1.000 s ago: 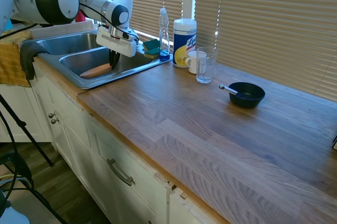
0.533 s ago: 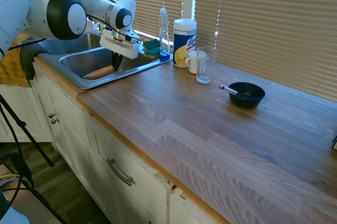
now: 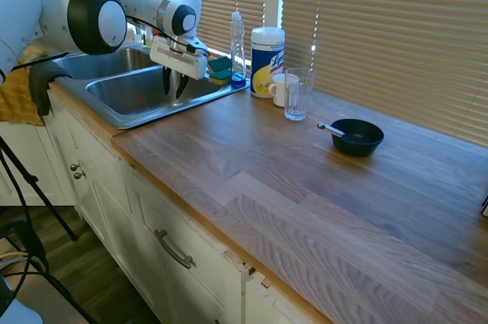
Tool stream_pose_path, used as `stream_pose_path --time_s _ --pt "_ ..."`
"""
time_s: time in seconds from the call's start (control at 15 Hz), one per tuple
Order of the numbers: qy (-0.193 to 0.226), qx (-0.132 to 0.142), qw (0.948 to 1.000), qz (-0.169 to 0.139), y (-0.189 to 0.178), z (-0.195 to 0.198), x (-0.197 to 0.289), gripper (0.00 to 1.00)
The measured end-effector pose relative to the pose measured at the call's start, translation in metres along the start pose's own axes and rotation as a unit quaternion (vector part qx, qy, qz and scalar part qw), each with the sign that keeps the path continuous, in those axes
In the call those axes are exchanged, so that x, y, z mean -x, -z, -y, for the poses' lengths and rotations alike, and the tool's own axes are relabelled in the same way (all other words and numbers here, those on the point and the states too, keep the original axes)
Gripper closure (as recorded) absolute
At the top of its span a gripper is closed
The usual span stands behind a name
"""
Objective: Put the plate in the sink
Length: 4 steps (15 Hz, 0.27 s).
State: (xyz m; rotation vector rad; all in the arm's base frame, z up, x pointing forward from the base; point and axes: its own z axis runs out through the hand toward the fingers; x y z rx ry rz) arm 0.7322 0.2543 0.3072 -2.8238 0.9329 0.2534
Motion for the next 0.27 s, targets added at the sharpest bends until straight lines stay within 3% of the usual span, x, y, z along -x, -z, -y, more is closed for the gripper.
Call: stream_pose_path --time_s 0.27 --pt "-0.001 -0.011 0.9995 -0.03 0.039 -0.019 0.005 0.0"
